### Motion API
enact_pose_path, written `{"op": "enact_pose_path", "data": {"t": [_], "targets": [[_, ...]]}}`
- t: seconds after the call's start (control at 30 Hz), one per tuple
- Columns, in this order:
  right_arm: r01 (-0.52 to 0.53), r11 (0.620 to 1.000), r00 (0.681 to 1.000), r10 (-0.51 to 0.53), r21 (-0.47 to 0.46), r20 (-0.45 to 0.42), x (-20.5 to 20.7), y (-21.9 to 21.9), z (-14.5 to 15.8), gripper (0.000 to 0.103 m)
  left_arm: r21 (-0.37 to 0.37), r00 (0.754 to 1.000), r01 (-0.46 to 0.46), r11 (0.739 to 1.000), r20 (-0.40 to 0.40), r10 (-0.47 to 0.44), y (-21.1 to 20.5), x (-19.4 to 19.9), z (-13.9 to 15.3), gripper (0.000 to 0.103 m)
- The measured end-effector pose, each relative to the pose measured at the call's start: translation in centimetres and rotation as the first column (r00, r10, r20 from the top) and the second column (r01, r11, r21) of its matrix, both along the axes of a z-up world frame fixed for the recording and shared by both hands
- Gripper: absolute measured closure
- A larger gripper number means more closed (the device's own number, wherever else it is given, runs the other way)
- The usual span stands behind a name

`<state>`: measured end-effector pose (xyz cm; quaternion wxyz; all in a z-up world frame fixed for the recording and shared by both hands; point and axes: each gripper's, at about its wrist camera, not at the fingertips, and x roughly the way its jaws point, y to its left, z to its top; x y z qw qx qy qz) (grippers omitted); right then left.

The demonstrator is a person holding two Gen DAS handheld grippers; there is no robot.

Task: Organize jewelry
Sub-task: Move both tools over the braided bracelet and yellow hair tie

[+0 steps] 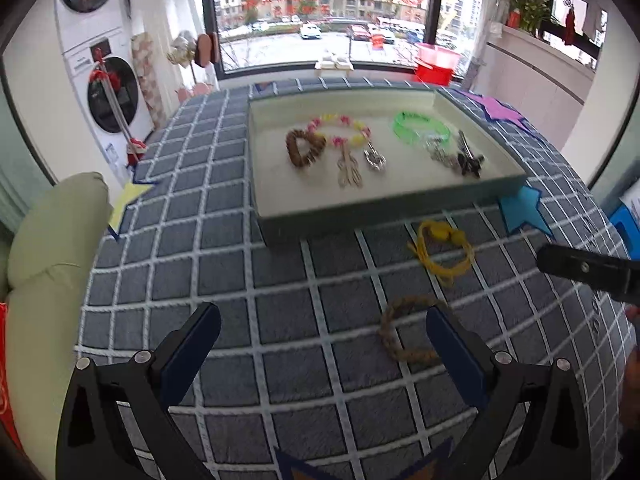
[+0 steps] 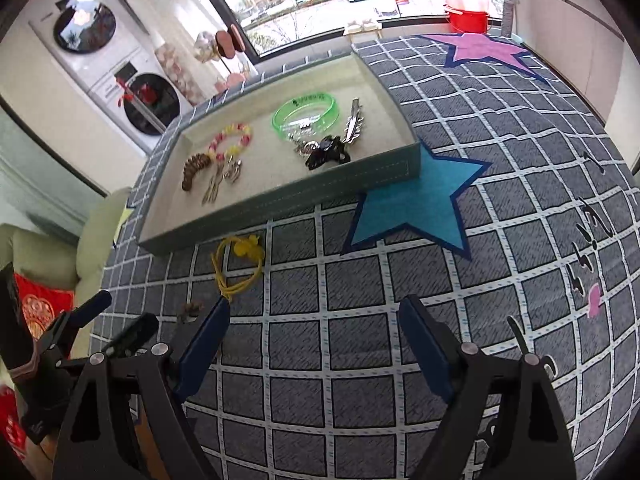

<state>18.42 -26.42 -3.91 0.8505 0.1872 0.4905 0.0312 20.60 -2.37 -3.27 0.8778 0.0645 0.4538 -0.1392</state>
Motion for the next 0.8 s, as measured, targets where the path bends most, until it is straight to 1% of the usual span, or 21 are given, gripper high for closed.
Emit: {"op": "enact_pose_path", "data": {"t": [0.17, 0.5, 0.53, 0.6, 0.67, 0.73, 0.77, 0.8], "targets": [[-0.044, 0.998, 0.999, 0.043, -0.045, -0.02, 0.8, 1.3, -0.4, 0.015, 0.003, 0.999, 0.033, 0.999, -0.014, -0.033, -0.6, -0.6, -0.7, 0.0], [-0.1, 0.99, 0.995, 0.098, -0.096, -0.024, 3.7, 3.0, -0.4, 0.015, 0.014, 0.999, 0.031, 0.999, -0.035, -0.03, -1.1, -0.4, -1.7, 0.0], [-0.108, 0.989, 0.994, 0.106, -0.105, -0.025, 4.0, 3.2, -0.5, 0.015, 0.019, 0.999, 0.033, 0.999, -0.041, -0.032, -1.2, -0.3, -1.8, 0.006], [-0.127, 0.985, 0.992, 0.124, -0.119, -0.032, 4.6, 3.7, -0.7, 0.015, 0.022, 0.998, 0.041, 0.999, -0.058, -0.04, -1.4, -0.1, -2.1, 0.006], [-0.149, 0.981, 0.989, 0.145, -0.127, -0.039, 5.1, 4.2, -0.9, 0.02, 0.028, 0.997, 0.05, 0.998, -0.057, -0.048, -1.6, -0.2, -2.3, 0.007], [-0.165, 0.977, 0.986, 0.16, -0.135, -0.047, 5.5, 4.7, -1.1, 0.024, 0.031, 0.997, 0.063, 0.998, -0.055, -0.061, -1.9, -0.3, -2.4, 0.014], [-0.173, 0.975, 0.985, 0.167, -0.138, -0.051, 5.7, 4.9, -1.2, 0.025, 0.033, 0.996, 0.07, 0.997, -0.059, -0.068, -2.1, -0.2, -2.4, 0.014], [-0.18, 0.973, 0.983, 0.174, -0.142, -0.053, 5.9, 5.1, -1.3, 0.029, 0.033, 0.996, 0.074, 0.997, -0.059, -0.072, -2.2, -0.2, -2.5, 0.014]]}}
